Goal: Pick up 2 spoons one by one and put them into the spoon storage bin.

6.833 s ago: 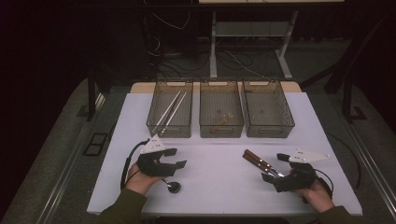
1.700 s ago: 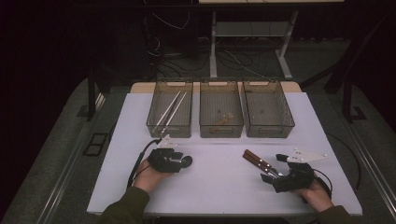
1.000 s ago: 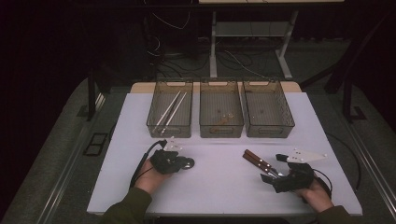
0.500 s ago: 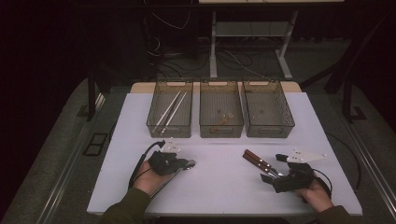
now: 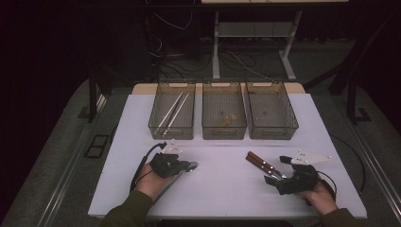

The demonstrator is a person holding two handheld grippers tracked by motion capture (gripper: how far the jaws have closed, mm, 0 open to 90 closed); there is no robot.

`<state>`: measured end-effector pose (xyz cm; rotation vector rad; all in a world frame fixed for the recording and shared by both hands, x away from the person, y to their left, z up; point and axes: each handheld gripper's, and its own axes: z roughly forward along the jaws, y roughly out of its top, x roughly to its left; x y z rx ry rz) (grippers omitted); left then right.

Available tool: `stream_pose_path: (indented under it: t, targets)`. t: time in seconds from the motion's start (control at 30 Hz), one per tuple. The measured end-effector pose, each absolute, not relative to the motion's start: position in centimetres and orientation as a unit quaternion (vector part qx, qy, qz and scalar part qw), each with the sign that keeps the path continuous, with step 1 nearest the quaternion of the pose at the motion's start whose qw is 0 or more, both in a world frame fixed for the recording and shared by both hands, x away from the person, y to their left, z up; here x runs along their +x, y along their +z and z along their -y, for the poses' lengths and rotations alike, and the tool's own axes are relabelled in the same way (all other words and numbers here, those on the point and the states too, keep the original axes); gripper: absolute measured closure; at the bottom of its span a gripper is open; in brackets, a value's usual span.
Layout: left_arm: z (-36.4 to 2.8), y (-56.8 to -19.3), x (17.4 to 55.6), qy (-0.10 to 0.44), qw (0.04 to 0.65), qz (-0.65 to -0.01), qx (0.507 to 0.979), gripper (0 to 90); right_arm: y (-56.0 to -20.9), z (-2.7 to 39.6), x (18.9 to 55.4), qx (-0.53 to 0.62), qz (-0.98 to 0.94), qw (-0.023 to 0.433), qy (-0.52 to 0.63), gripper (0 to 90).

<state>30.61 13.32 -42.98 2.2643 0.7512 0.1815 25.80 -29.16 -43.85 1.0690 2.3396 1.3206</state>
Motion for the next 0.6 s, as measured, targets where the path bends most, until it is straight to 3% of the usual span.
stream_pose_path:
  t: [0.6]
  targets:
    - [-13.4, -40.8, 32.1, 0.076, 0.435, -0.297, 0.847, 88.5, -43.9, 29.2, 25.8, 0.369, -0.802, 0.127, 0.453, 0.7]
